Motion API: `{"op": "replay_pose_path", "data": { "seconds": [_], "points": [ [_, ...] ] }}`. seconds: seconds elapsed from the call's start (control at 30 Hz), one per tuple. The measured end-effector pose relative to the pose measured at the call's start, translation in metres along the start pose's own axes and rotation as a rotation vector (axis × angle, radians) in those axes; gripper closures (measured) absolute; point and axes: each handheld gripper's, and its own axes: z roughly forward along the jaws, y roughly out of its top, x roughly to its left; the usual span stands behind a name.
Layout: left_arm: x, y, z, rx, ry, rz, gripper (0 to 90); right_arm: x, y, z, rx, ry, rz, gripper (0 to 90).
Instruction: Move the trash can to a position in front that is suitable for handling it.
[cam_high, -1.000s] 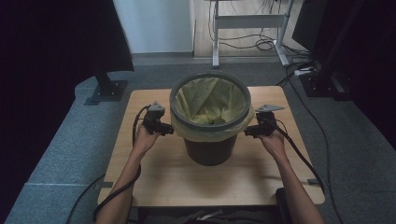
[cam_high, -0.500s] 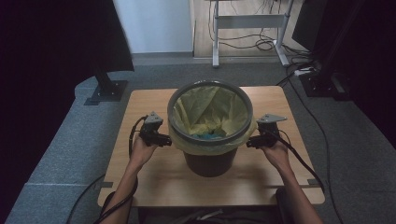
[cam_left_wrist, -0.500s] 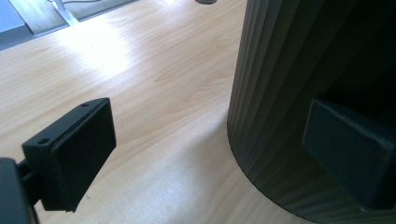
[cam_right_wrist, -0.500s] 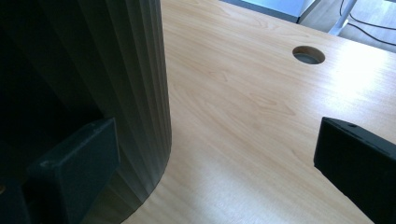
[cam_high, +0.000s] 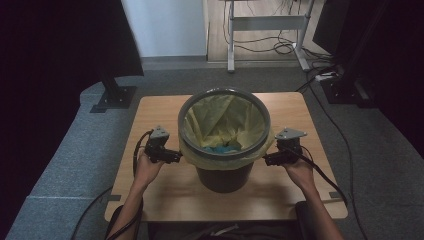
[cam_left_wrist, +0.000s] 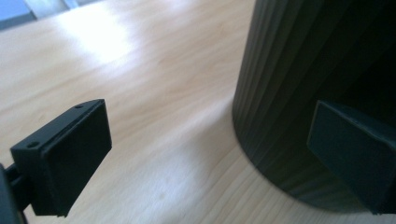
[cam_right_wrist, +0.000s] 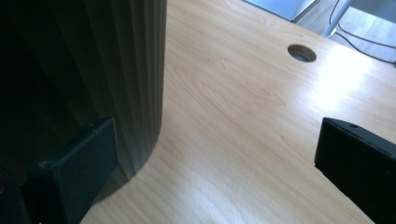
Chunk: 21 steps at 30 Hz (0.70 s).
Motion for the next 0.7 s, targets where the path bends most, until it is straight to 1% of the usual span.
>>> {"op": "replay_pose_path", "data": {
  "seconds": [0.07,0.13,0.3,0.4,0.5,0.57,0.7],
  "points": [
    [0.003,-0.006,0.0,0.01,0.004,-0.013,0.0,-0.003,-0.005,-0.002,0.005,0.002,0.029,0.0],
    [0.008,-0.015,0.0,0.021,0.0,-0.03,0.0,-0.008,-0.013,-0.004,0.022,-0.006,0.052,0.0],
    [0.015,-0.028,0.0,0.043,0.01,-0.049,0.0,-0.018,-0.031,-0.01,0.044,-0.021,0.115,0.0],
    [0.018,-0.037,0.001,0.064,0.027,-0.056,0.0,-0.022,-0.041,-0.013,0.05,-0.028,0.144,0.0],
    [0.021,-0.046,0.002,0.077,0.035,-0.069,0.0,-0.027,-0.052,-0.016,0.058,-0.043,0.174,0.0],
    [0.023,-0.052,0.004,0.09,0.044,-0.067,0.0,-0.031,-0.06,-0.018,0.068,-0.05,0.195,0.0],
    [0.024,-0.061,0.008,0.109,0.049,-0.064,0.0,-0.035,-0.074,-0.018,0.086,-0.079,0.213,0.0]
  ]
}}
